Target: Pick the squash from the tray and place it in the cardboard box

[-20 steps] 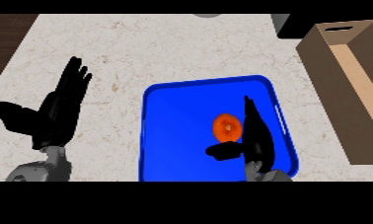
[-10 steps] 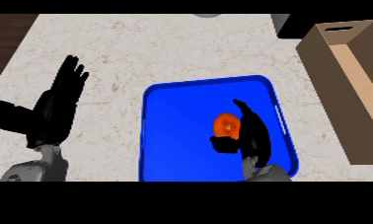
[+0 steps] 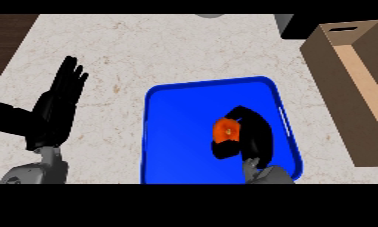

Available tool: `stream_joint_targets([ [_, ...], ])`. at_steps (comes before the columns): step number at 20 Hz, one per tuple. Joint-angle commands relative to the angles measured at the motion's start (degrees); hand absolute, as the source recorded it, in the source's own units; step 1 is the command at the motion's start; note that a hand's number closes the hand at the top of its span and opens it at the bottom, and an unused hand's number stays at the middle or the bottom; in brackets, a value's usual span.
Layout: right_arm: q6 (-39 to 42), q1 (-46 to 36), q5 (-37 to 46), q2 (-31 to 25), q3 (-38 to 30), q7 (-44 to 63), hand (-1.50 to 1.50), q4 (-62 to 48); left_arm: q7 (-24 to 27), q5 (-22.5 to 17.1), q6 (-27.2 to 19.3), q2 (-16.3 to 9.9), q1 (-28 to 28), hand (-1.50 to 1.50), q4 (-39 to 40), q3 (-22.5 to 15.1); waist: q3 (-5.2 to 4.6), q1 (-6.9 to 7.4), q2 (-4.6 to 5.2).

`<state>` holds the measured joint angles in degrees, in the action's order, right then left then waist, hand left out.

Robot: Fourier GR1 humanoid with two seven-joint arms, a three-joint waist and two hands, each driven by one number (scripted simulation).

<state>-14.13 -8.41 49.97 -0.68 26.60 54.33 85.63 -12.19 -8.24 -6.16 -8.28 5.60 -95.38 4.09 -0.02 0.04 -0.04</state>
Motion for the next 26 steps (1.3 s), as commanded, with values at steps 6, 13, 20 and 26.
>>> stream_joint_targets([
  [6,13.75,-14.08,4.33,-2.84,9.95,-11.11,1.50,-9.20,-0.15,0.34,0.43,0.92,2.53,0.00,0.92,-1.41,-0.01,2.53,0.49],
  [13,13.71,-19.84,10.55,-0.79,11.37,-15.19,1.50,-9.89,-2.55,0.04,-0.04,-0.31,1.58,0.00,-1.52,0.26,0.03,0.45,0.00],
  [20,23.91,-22.32,12.89,0.22,9.61,-9.39,1.50,7.11,1.72,1.52,0.50,1.63,-4.83,0.00,-2.37,-1.23,0.01,0.16,-0.16],
  [26,19.20,-26.80,17.09,0.63,3.58,1.50,1.50,14.99,3.14,2.63,-0.52,1.91,0.83,0.00,4.65,-0.43,-0.04,-0.91,-0.05],
])
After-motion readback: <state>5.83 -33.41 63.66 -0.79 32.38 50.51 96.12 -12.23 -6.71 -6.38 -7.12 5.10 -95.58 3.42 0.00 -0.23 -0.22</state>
